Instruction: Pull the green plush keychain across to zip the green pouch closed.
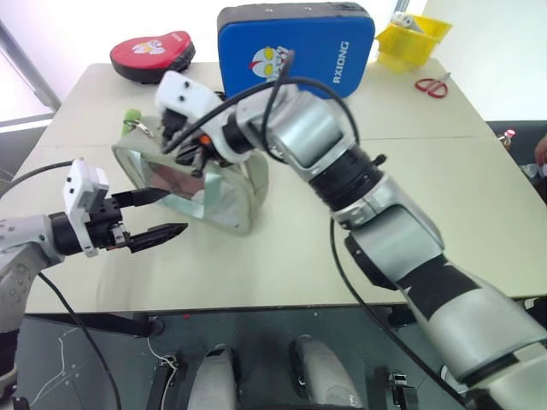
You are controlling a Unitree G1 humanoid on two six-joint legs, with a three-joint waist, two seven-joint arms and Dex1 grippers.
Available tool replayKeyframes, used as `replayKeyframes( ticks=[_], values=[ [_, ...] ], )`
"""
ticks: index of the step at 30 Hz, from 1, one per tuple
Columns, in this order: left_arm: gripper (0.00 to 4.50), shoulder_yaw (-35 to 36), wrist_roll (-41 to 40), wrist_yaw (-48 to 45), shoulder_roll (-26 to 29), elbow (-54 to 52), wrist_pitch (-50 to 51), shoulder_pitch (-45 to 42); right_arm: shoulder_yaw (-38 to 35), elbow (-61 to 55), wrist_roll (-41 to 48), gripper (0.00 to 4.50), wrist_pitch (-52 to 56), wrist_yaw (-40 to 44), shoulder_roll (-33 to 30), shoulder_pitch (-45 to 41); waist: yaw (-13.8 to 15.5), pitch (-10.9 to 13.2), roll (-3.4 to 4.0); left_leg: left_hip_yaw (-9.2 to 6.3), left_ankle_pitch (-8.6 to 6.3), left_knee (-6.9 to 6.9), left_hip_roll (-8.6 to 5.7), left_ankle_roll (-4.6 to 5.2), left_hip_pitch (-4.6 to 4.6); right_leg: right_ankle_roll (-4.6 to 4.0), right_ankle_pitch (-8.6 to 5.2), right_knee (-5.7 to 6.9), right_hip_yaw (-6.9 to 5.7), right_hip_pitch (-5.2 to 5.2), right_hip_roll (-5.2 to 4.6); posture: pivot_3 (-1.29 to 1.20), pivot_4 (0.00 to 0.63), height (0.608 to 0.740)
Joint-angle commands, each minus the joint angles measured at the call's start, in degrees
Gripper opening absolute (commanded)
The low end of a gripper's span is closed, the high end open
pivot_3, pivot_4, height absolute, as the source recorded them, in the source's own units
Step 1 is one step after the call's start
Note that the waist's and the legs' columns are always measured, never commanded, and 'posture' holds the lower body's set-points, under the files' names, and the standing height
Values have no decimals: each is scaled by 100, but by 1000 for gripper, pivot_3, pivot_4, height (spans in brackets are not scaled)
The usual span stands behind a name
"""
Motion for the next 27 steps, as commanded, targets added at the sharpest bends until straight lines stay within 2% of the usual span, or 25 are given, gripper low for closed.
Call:
replayKeyframes(
  ticks=[1,7,15,27],
  values=[
    [4500,0,33,-68,134,28,-91,-172,-46,-407,-161,51,-448,413,-423,-191,-8,1,-1,0,0,0,-1,0,0,0,0,0,0,-1,0,0,150,737],
    [4500,-61,64,-111,127,67,-100,-264,29,-1381,-240,51,-743,1144,-1354,181,-5,2,-1,-1,0,-2,1,1,-4,0,0,-1,-2,-5,2,0,150,737],
    [4500,-123,111,-184,140,119,-107,-317,-67,-2415,-238,51,-810,1659,-2221,911,-6,2,1,0,0,-2,5,1,-4,0,0,2,1,-11,7,0,150,737],
    [4500,-179,188,-313,184,253,-141,-425,-75,-3063,-296,51,-803,1856,-2849,1386,6,2,0,2,0,0,3,1,-4,0,0,2,0,-8,4,0,150,737]
  ],
)
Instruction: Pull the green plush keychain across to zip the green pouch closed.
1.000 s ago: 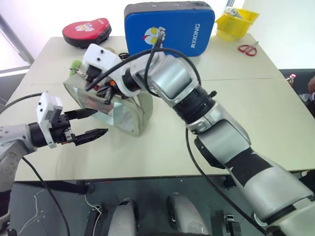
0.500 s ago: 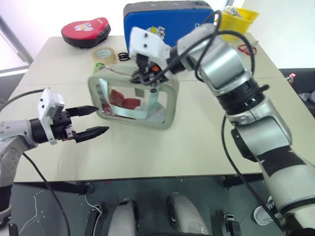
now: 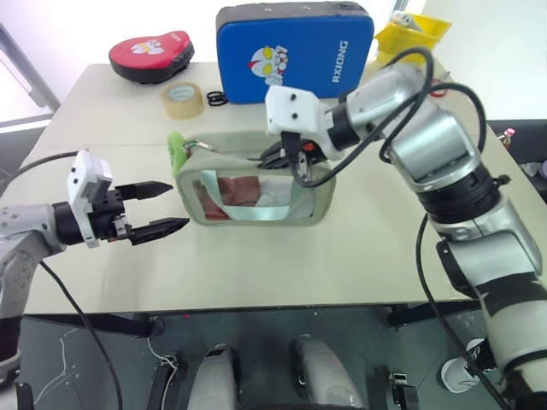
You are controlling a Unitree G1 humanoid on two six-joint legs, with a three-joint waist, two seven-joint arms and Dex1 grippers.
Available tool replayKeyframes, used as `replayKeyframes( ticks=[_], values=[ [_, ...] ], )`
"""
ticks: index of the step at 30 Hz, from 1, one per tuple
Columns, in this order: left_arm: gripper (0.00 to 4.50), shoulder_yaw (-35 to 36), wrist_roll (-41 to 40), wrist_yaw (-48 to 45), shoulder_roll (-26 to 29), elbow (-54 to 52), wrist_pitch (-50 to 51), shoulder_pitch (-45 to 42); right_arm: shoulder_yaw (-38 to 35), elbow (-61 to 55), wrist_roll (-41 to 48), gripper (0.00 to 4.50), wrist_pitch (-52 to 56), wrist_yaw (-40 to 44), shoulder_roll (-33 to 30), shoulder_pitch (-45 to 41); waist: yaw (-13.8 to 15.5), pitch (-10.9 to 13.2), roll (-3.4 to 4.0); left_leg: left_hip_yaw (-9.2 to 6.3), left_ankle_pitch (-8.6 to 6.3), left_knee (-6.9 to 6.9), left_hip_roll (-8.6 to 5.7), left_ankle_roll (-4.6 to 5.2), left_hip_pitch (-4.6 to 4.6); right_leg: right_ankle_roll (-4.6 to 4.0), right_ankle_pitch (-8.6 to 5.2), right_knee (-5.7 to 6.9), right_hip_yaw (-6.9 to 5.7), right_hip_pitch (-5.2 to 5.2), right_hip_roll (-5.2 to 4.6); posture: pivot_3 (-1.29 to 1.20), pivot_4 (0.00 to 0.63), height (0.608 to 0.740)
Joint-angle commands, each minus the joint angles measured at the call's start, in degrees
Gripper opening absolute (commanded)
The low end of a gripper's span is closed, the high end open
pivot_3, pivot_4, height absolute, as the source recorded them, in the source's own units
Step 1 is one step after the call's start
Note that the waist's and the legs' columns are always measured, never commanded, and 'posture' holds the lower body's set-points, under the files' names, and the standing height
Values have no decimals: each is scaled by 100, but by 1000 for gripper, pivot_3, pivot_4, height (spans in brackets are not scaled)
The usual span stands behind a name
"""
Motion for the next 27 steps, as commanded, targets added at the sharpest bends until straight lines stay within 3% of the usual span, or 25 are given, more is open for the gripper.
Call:
replayKeyframes(
  ticks=[1,27],
  values=[
    [4500,72,16,-41,84,-39,-110,4,-145,-286,-51,51,-15,46,-191,59,-1,0,0,0,0,0,0,0,0,0,0,0,0,0,0,0,150,737],
    [4500,-83,91,-108,48,45,-157,-112,-370,-393,-13,51,-453,292,-679,364,17,-1,-1,-2,0,5,-3,0,1,0,0,-1,-2,8,0,0,150,737]
  ],
)
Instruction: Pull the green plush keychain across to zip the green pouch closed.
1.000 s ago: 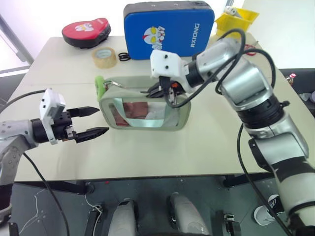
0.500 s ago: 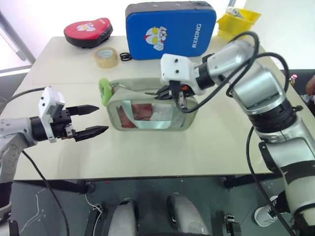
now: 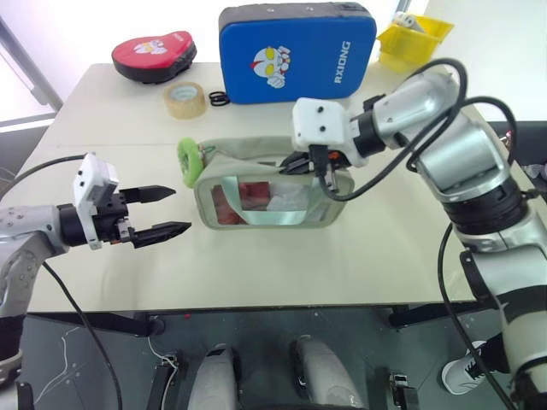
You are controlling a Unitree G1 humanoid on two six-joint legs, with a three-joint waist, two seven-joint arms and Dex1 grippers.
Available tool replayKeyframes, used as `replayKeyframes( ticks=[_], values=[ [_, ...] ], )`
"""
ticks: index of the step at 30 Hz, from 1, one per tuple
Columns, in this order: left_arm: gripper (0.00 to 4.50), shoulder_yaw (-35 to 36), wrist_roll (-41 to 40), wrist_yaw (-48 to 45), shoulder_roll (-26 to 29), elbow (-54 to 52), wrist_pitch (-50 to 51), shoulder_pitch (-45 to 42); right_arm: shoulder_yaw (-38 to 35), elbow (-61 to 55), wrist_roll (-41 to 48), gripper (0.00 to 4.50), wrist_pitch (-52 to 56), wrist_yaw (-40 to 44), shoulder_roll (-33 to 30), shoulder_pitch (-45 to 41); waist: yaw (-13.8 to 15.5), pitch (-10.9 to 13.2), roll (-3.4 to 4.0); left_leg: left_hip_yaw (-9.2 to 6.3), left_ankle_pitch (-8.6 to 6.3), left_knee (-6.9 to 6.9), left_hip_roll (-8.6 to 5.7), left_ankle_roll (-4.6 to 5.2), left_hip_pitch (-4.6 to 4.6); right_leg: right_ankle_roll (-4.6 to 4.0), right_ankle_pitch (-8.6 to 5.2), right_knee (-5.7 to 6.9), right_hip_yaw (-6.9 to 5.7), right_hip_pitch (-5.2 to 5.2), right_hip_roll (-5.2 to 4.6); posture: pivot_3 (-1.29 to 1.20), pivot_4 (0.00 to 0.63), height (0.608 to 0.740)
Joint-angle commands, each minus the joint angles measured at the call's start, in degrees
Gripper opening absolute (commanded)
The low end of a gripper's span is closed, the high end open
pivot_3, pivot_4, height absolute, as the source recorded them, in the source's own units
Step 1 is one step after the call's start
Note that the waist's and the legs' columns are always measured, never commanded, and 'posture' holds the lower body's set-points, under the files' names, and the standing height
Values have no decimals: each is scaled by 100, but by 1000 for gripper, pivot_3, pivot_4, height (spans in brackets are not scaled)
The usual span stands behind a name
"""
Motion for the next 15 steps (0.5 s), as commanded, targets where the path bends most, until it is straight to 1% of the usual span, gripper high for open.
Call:
replayKeyframes(
  ticks=[1,8,9,10,13,15],
  values=[
    [4500,65,7,-18,47,-10,-145,-99,-179,-56,-40,51,-41,43,-128,-30,-2,0,0,0,0,0,0,0,0,0,0,0,0,0,0,0,150,737],
    [4500,16,9,3,5,-36,-199,-106,-176,-158,-5,51,-16,31,-91,103,-2,0,0,0,0,0,0,0,0,0,0,0,0,0,0,0,150,737],
    [4500,-5,15,10,-9,-33,-208,-121,-182,-170,1,647,7,12,-73,124,0,0,0,0,0,0,0,0,0,0,0,0,0,0,0,0,150,737],
    [4500,-13,13,19,-17,-43,-213,-120,-191,-193,5,952,28,-1,-69,143,0,0,0,-1,0,1,0,0,0,0,0,0,-1,1,0,0,150,737],
    [4500,-47,0,15,-38,-74,-224,-143,-296,-298,83,2498,73,7,-96,208,-6,0,0,0,0,2,0,0,0,0,0,0,0,1,1,0,150,737],
    [4500,-48,4,17,-45,-71,-231,-161,-385,-361,163,3441,190,10,-111,212,-11,0,0,0,0,2,0,0,0,0,0,0,0,1,1,0,150,737]
  ],
)
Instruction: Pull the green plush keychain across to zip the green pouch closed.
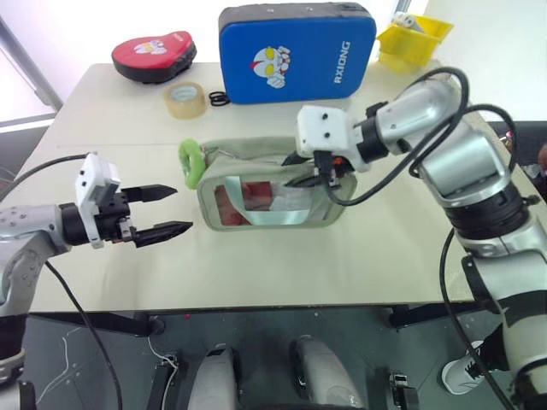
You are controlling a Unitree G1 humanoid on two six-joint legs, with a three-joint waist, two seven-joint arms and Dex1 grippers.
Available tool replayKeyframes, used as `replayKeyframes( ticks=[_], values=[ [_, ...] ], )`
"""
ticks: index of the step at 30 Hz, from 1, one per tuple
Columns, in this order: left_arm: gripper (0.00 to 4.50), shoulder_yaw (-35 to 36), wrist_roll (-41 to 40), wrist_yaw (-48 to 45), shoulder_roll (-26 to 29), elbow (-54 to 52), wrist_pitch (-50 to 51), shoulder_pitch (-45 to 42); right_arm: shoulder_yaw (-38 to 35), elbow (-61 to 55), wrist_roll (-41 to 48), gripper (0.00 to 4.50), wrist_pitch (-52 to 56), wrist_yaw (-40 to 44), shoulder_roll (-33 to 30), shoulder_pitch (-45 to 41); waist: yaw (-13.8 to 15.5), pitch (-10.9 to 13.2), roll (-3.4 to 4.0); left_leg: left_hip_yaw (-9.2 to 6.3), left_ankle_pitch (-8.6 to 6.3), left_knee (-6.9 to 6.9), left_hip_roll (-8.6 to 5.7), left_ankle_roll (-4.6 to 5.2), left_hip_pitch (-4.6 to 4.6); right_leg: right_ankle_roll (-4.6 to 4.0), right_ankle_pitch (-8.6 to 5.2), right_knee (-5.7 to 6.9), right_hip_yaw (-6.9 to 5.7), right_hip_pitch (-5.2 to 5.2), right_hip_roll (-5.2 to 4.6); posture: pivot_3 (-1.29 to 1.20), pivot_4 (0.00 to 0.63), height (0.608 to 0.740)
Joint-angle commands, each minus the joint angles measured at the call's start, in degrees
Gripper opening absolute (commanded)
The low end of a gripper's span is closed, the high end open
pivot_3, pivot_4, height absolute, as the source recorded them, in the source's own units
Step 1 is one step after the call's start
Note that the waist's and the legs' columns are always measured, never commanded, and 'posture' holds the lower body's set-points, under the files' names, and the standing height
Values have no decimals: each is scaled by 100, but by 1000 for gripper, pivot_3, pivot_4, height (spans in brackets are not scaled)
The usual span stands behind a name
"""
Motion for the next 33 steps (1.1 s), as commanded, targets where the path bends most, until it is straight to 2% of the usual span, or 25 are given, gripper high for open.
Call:
replayKeyframes(
  ticks=[1,2,11,17,21,22,23,30,33],
  values=[
    [4500,27,-15,6,21,-106,-113,-125,-340,-276,147,3959,177,-16,-111,-58,-2,0,0,0,0,0,0,0,0,0,0,0,0,0,0,0,150,737],
    [4500,17,0,-4,26,-73,-125,-148,-396,-258,168,4389,225,-15,-158,-84,-3,0,0,0,0,0,0,0,0,0,0,0,0,-1,0,0,150,737],
    [4500,-57,47,0,-12,-7,-176,-253,-770,-636,531,4389,650,179,-684,-46,-9,1,1,0,0,0,1,0,1,0,0,0,1,-1,2,0,150,737],
    [4500,-49,71,-22,4,94,-225,-333,-863,-413,379,4389,295,216,-1241,305,9,0,0,2,0,0,0,0,2,0,0,0,1,2,2,0,150,737],
    [4500,-96,81,-49,13,220,-218,-428,-783,-204,229,4389,-65,101,-1287,655,1,0,0,4,0,1,-2,0,3,0,0,0,2,3,3,0,150,737],
    [4500,-111,97,-60,14,245,-235,-446,-761,-99,161,3881,-185,42,-1255,705,-8,0,0,6,0,1,-2,0,3,0,0,0,2,3,4,0,150,737],
    [4500,-118,108,-64,12,265,-247,-465,-752,-33,125,3576,-264,18,-1230,738,-15,1,1,8,0,1,-2,0,3,0,0,0,3,2,5,0,150,737],
    [4500,196,45,206,119,868,-120,-1076,-793,-12,185,19,-267,-9,-1079,804,-5,1,1,7,0,1,2,0,6,0,0,2,2,3,10,0,150,737],
    [4500,209,151,318,96,1188,-252,-1353,-782,30,185,19,-224,-36,-1024,788,-10,1,1,7,0,3,1,0,6,0,0,2,2,4,10,0,150,737]
  ],
)
